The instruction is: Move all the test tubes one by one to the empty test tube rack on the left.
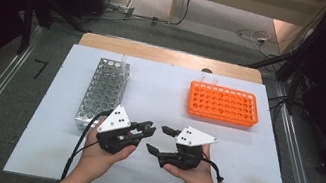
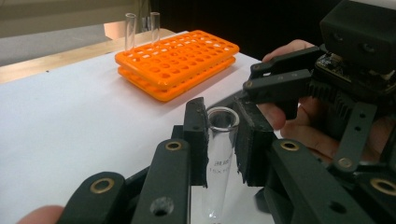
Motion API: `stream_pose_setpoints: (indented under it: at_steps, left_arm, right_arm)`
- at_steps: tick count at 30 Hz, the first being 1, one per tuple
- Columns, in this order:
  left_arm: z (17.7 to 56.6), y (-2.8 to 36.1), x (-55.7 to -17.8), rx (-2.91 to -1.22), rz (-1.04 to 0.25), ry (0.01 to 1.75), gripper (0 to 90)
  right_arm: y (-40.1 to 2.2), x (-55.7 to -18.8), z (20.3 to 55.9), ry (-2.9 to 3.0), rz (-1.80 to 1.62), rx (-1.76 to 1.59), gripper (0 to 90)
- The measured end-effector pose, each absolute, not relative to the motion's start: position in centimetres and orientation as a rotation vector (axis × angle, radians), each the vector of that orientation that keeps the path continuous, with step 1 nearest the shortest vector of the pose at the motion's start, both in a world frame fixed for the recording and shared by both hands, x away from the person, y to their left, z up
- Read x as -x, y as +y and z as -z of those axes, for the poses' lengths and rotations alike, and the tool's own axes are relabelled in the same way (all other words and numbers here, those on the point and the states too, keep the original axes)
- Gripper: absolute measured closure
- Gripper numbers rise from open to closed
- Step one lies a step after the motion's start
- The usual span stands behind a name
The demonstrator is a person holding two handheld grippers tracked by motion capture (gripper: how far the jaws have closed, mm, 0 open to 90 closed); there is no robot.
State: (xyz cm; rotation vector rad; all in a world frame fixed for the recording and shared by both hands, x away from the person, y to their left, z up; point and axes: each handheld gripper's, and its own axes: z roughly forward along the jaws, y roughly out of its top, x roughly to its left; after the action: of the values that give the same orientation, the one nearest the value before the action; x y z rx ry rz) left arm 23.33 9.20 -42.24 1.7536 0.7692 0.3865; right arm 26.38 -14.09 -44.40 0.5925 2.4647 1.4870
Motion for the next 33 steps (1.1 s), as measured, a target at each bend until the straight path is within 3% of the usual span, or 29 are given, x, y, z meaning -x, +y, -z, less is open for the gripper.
stream_pose_setpoints:
  at_steps: [4, 21, 33]
  left_arm:
    - [42.0, 9.8, -23.5, -1.745, -0.397, 0.78, 75.9]
    - [40.1, 13.8, -25.8, -1.67, -0.474, 0.869, 76.0]
    - [39.2, 16.5, -29.3, -1.606, -0.527, 0.962, 76.0]
  right_arm:
    - [-15.4, -26.9, 44.4, 2.439, -1.494, -0.634, 0.0]
    - [-22.6, -28.0, 44.5, 2.341, -1.456, -0.763, 0.0]
    - [-24.8, -28.4, 45.2, 2.321, -1.423, -0.82, 0.0]
